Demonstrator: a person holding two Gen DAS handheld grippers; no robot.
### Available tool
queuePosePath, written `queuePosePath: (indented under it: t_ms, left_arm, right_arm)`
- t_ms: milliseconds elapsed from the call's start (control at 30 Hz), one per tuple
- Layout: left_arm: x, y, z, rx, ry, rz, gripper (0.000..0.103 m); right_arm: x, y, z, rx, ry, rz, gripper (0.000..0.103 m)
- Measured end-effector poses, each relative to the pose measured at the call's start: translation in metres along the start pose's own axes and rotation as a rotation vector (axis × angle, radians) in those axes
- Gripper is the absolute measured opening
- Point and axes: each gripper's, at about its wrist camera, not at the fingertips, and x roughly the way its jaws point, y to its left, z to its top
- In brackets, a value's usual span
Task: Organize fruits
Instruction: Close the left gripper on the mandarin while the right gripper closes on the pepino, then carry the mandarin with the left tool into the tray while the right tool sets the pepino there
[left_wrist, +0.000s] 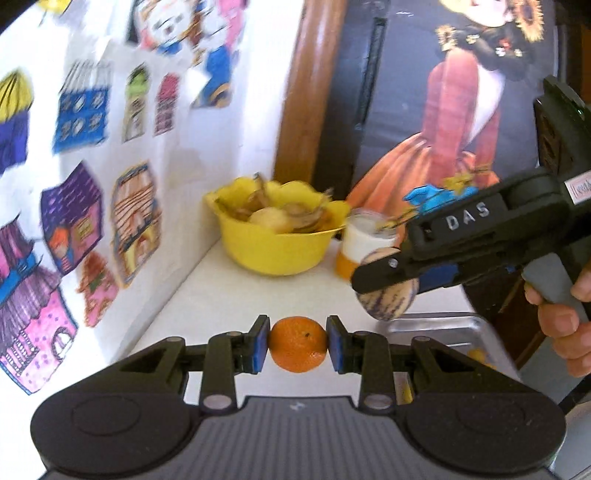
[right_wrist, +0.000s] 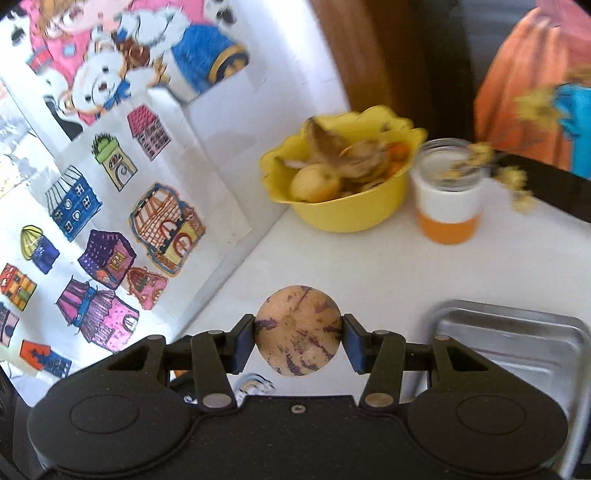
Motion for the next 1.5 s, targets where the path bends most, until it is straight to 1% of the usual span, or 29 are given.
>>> queuePosePath:
  t_ms: [167,300,433,533,700,933,1167,1367,1500]
  left_arm:
    - [-0.011,-0.043,0.004,0.008,-0.022,-0.049,0.036]
    - [-0.004,-0.073,0.006,0.017,-0.017,-0.091,0.036]
    - [0.009,-0.099,0.001,0.013,0.013,-0.134,0.036]
    - [0.021,-0.112,-0.006,0.005,0.052,-0.160,0.036]
    - [0.043,-0.130,-0.018,0.002,0.104,-0.172,0.036]
    - [0.071,-0.146,-0.023,0.006,0.147,-0.160,0.036]
    - [0.093,-0.158,-0.031,0.027,0.172,-0.141,0.036]
    - [0.105,-0.172,-0.032,0.086,0.174,-0.125,0.036]
    - [0.111,-0.178,-0.034,0.115,0.188,-0.101,0.036]
  right_arm:
    - [-0.043,-0.029,-0.023,0.023,-0.034,-0.029,0.052]
    - [-0.067,-0.055,-0.042,0.049,-0.057,-0.057,0.052]
    - [-0.083,-0.084,-0.061,0.078,-0.076,-0.094,0.052]
    - [-0.089,-0.104,-0.077,0.089,-0.086,-0.118,0.052]
    - [-0.089,-0.130,-0.104,0.105,-0.081,-0.123,0.052]
    - [-0.077,-0.146,-0.136,0.083,-0.077,-0.107,0.052]
    - [-0.060,-0.148,-0.159,0.032,-0.092,-0.104,0.052]
    - [-0.054,-0.141,-0.168,-0.050,-0.140,-0.137,0.052]
    - [-0.052,-0.140,-0.172,-0.067,-0.155,-0.141,0.052]
